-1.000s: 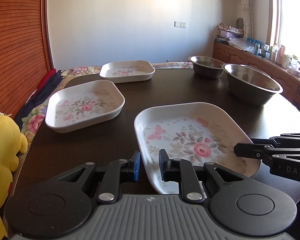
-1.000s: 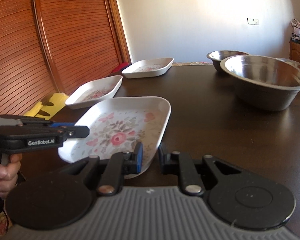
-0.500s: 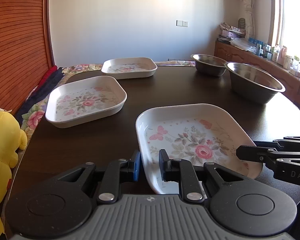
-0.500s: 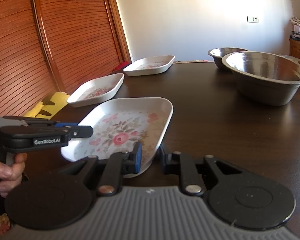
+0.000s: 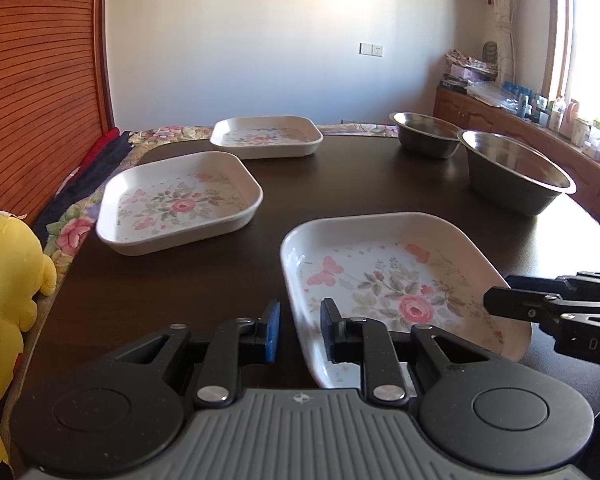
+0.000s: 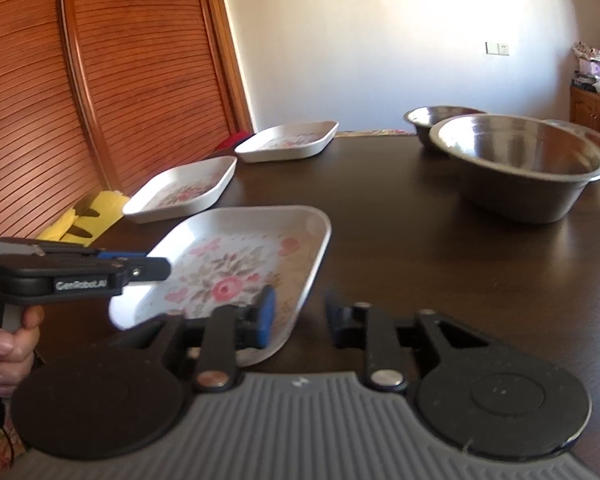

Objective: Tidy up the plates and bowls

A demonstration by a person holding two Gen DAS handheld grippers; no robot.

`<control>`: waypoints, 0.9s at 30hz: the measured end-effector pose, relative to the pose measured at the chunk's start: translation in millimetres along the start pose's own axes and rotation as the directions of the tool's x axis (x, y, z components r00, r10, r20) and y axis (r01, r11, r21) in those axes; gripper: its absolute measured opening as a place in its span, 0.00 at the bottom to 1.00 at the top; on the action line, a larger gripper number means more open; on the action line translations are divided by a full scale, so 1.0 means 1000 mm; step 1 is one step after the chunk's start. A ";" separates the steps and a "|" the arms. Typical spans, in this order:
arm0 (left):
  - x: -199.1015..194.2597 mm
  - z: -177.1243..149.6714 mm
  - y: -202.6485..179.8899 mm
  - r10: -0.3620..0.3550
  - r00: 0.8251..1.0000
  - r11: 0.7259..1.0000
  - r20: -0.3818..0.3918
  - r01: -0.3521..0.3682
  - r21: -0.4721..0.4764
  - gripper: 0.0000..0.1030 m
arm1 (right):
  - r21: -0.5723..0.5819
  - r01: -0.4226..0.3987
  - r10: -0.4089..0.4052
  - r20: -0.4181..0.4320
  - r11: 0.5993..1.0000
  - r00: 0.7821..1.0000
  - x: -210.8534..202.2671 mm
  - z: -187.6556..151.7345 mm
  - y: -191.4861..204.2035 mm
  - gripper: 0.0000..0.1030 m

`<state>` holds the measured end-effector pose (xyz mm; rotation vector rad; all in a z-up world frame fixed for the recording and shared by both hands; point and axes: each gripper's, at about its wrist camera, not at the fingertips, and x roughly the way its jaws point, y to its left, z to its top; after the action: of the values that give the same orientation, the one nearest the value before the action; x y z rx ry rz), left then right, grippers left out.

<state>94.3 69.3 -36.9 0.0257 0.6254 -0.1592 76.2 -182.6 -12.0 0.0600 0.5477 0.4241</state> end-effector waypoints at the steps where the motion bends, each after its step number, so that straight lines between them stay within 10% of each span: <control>1: -0.002 0.002 0.001 0.003 1.000 1.000 0.006 -0.003 -0.003 0.32 | 0.000 0.003 -0.003 0.009 1.000 1.000 -0.002 0.002 -0.002 0.35; 15: -0.003 0.039 0.041 0.034 0.997 0.999 0.075 -0.033 -0.018 0.71 | -0.120 -0.121 0.123 0.014 0.985 0.992 0.025 0.070 0.005 0.47; 27: 0.024 0.058 0.100 0.103 0.993 0.994 0.064 -0.100 -0.042 0.73 | -0.185 -0.232 0.217 -0.100 0.955 0.971 0.094 0.110 0.044 0.47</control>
<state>163.0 160.8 -6.0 0.0142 0.5594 -0.0493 188.4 -98.3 42.8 -0.0849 0.5763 0.7035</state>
